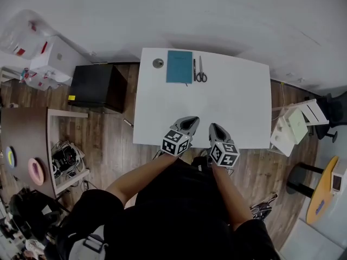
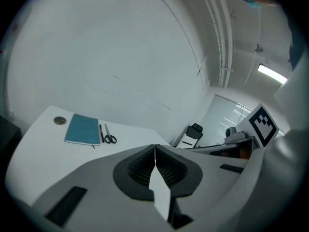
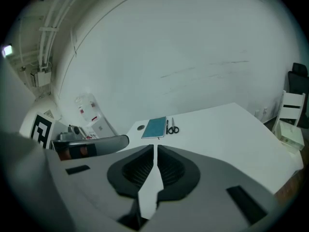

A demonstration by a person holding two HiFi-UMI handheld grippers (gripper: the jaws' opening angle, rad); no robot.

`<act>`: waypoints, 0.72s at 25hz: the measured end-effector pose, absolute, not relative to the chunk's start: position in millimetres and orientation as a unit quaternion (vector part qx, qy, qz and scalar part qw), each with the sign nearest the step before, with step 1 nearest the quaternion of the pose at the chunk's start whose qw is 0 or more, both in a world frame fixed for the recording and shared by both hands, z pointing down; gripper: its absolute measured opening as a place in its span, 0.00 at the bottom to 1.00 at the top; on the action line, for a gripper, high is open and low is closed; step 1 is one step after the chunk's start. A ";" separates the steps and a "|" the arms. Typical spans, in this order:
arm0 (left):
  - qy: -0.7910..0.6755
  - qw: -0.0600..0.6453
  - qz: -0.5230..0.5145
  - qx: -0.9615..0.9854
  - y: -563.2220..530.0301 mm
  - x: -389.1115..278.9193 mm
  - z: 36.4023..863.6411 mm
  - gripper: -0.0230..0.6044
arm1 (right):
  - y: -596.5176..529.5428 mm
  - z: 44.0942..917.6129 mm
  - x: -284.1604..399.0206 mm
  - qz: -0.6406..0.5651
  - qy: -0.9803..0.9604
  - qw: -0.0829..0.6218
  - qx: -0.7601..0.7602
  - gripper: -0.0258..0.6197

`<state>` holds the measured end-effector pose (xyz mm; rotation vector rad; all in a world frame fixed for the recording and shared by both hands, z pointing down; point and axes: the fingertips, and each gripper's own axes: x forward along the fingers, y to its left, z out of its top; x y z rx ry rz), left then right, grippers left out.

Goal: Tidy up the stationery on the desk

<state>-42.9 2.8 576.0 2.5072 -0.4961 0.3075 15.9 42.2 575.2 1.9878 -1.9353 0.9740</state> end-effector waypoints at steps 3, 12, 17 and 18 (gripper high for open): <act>-0.200 0.263 0.101 0.938 24.7 -31.7 557.5 0.06 | 61.2 554.3 19.8 0.303 -0.676 0.086 0.666 0.10; -0.271 0.207 0.084 0.936 155.9 -8.0 514.1 0.06 | 175.5 506.5 47.9 0.232 -0.724 0.040 0.648 0.10; -0.318 0.206 0.069 0.923 234.5 11.4 505.3 0.06 | 251.2 506.4 66.5 0.219 -0.734 0.031 0.642 0.10; -0.321 0.202 0.068 0.923 250.5 15.6 501.9 0.06 | 266.3 505.2 68.3 0.219 -0.736 0.029 0.640 0.10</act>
